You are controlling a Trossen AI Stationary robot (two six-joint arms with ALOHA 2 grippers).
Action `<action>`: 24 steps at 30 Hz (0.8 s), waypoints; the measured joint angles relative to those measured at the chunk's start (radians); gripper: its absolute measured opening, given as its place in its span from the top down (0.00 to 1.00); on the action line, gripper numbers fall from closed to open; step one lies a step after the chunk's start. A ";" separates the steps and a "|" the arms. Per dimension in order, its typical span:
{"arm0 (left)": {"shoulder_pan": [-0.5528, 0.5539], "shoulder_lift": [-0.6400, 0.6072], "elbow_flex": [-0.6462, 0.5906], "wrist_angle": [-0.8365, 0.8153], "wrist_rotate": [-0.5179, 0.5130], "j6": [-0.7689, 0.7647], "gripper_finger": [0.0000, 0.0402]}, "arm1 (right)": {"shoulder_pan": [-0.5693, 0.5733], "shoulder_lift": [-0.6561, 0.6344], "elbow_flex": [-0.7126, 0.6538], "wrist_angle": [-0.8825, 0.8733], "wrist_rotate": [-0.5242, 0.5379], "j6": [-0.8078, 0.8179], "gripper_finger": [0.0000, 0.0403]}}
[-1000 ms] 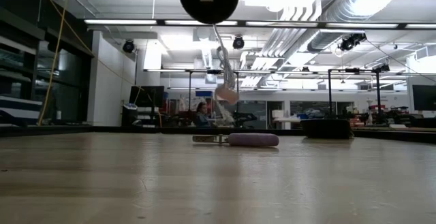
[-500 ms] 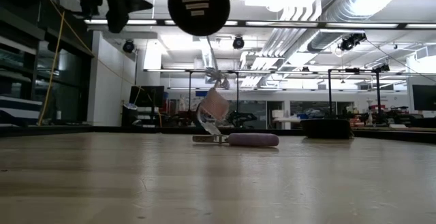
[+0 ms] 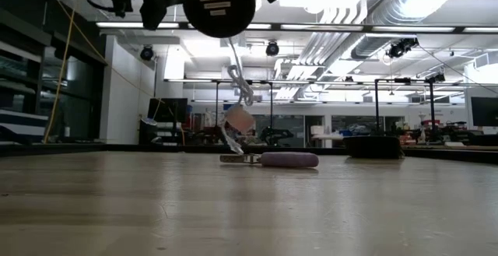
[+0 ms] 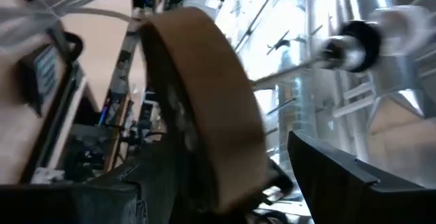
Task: Screw lightbulb
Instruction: Remove the light bulb from the lamp socket
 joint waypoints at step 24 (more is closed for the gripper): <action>0.032 0.056 0.048 -0.088 0.146 -0.024 0.56 | 0.035 0.005 0.002 -0.058 0.024 -0.038 0.70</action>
